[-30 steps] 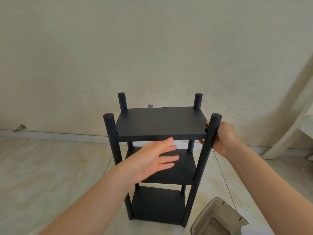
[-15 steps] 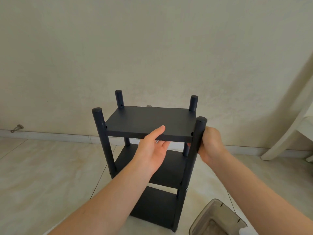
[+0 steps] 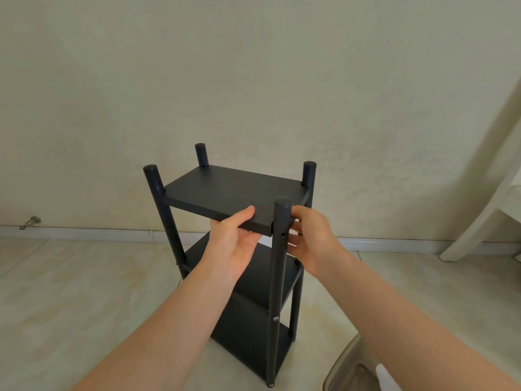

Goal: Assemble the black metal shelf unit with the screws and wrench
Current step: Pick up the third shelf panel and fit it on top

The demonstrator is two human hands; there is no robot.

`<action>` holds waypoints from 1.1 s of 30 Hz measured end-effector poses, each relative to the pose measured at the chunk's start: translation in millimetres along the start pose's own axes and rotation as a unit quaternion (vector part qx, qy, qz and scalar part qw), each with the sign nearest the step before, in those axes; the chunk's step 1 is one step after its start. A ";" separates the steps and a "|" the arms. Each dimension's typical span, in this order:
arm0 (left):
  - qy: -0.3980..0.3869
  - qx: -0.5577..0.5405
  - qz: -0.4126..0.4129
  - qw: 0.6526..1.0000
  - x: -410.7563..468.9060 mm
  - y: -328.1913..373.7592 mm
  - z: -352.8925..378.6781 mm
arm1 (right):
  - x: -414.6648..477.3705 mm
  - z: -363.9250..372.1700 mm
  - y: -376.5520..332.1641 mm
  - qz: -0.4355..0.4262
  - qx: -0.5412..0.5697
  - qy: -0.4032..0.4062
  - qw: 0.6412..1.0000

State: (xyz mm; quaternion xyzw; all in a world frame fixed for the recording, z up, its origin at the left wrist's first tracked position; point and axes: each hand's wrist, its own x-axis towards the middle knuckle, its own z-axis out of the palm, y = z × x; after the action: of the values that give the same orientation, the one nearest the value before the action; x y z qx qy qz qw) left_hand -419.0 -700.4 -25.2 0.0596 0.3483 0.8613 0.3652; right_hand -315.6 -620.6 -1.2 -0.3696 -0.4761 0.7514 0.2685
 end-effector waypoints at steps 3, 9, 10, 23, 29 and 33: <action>0.016 -0.010 -0.003 1.000 0.4 2.7 1.6 | 3.3 -6.6 -6.6 0.003 -0.012 -0.007 1.000; 0.016 -0.029 -0.031 0.999 0.4 2.2 0.9 | 6.7 -14.8 -12.8 -0.003 -0.030 -0.036 0.999; 0.016 -0.029 -0.038 0.999 -0.7 2.0 0.3 | 7.5 -17.2 -13.7 -0.006 -0.031 -0.034 0.999; -0.010 0.040 -0.068 0.997 -16.0 8.1 -10.2 | 9.9 -37.7 -13.7 0.006 -0.068 -0.077 0.995; -0.012 0.031 -0.057 0.998 -18.5 3.6 -11.7 | 11.4 -52.3 -14.9 -0.002 -0.093 -0.092 0.991; -0.017 0.023 -0.053 0.998 -18.7 4.0 -12.6 | 17.2 -77.2 -7.6 0.010 -0.105 -0.074 0.992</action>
State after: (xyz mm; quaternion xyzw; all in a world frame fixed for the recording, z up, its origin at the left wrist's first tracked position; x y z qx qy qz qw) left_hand -412.2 -721.9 -29.3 0.0636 0.3641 0.8316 0.4145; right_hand -262.7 -564.6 -20.6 -0.3433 -0.5675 0.7252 0.1846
